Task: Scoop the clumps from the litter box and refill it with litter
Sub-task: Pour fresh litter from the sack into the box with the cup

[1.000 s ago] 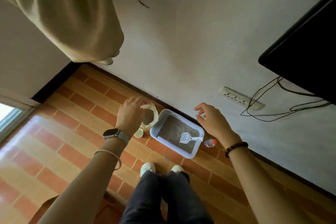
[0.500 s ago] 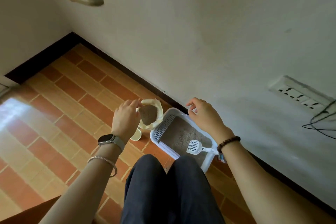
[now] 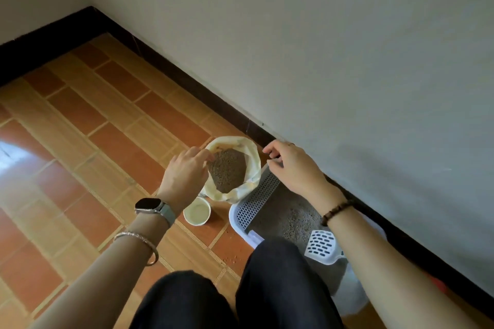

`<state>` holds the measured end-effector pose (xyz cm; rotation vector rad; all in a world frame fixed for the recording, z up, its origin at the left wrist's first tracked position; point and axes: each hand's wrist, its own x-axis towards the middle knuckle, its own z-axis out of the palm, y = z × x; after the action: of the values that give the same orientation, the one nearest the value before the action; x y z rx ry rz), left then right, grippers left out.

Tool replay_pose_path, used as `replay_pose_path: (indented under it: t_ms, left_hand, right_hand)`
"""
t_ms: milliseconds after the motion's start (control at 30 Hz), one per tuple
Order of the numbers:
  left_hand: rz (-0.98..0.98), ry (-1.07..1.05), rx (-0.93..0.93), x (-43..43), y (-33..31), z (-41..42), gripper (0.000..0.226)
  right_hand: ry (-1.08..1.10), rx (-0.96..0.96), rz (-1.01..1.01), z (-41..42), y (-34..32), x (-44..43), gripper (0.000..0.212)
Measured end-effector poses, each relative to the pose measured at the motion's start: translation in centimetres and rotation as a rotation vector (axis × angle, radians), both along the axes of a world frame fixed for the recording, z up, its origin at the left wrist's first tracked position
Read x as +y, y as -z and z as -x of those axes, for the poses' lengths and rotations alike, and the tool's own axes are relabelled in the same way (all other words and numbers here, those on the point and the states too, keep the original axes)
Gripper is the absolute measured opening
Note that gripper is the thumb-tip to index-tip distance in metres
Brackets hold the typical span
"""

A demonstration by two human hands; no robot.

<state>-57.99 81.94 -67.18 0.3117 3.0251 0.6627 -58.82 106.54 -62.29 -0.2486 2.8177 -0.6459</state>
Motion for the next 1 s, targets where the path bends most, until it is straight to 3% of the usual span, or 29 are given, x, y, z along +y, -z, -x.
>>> replay_pose_path:
  t_ms: [300, 500, 733, 867, 1000]
  left_hand:
    - [-0.040, -0.085, 0.031, -2.4, 9.5, -1.6, 0.026]
    - [-0.044, -0.086, 0.057, -1.4, 11.5, -2.4, 0.027]
    - [-0.132, -0.251, 0.080, -1.4, 12.8, -3.8, 0.029]
    - [-0.170, -0.435, 0.006, -2.2, 14.5, -6.0, 0.025]
    - [-0.117, -0.572, -0.189, -3.0, 16.5, -7.6, 0.029]
  right_hand:
    - [-0.079, 0.021, 0.034, 0.1, 9.0, -2.3, 0.027]
    - [-0.038, 0.039, 0.049, -1.1, 11.2, -0.4, 0.026]
    - [-0.062, 0.003, 0.119, -2.2, 13.5, -0.1, 0.024]
    - [-0.123, -0.079, 0.202, -3.0, 15.0, -2.5, 0.024]
    - [-0.189, -0.124, 0.226, -3.3, 16.0, -4.9, 0.018]
